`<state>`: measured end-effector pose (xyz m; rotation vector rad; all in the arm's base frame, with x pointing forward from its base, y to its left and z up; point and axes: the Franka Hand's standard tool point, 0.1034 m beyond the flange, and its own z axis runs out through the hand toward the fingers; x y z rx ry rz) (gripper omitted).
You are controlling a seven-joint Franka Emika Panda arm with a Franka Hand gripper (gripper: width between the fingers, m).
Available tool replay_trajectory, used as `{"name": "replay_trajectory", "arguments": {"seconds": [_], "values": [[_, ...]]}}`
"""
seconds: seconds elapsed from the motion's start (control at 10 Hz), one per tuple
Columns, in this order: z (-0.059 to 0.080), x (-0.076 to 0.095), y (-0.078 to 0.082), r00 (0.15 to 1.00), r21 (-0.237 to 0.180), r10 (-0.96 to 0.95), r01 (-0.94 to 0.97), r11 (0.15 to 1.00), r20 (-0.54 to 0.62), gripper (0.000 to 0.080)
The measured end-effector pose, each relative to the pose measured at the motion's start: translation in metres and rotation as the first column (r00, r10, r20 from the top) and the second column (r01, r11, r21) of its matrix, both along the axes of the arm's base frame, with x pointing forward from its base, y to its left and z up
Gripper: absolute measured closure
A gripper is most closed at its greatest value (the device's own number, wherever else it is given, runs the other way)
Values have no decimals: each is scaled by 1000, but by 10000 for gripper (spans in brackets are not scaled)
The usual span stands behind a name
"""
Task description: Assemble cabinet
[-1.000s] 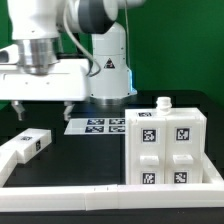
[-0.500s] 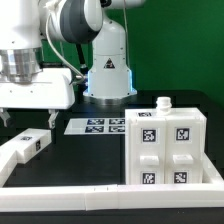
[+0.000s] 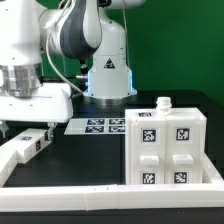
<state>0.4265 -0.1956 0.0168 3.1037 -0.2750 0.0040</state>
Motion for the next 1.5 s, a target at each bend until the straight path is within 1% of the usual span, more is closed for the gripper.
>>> {"name": "replay_trajectory", "arguments": {"seconds": [0.2,0.4,0.5,0.6,0.8,1.0,1.1,1.2,1.4,1.5], "values": [[-8,-4,0,1000,-3,11,-11,1000,-9,2],[-10,-5,1,1000,-1,15,-15,1000,-14,2],[-10,-5,3,1000,-1,19,-19,1000,-15,91],[-10,-4,4,1000,-1,21,-21,1000,-15,226],[-10,-3,6,1000,-1,26,-26,1000,-14,238],[-9,0,15,999,-2,39,-39,999,-12,238],[-4,2,30,999,-2,37,-37,999,-6,238],[6,7,50,1000,2,26,-26,1000,5,238],[31,22,92,1000,21,21,-22,1000,19,238],[44,27,111,1000,39,11,-12,999,15,238]]}}
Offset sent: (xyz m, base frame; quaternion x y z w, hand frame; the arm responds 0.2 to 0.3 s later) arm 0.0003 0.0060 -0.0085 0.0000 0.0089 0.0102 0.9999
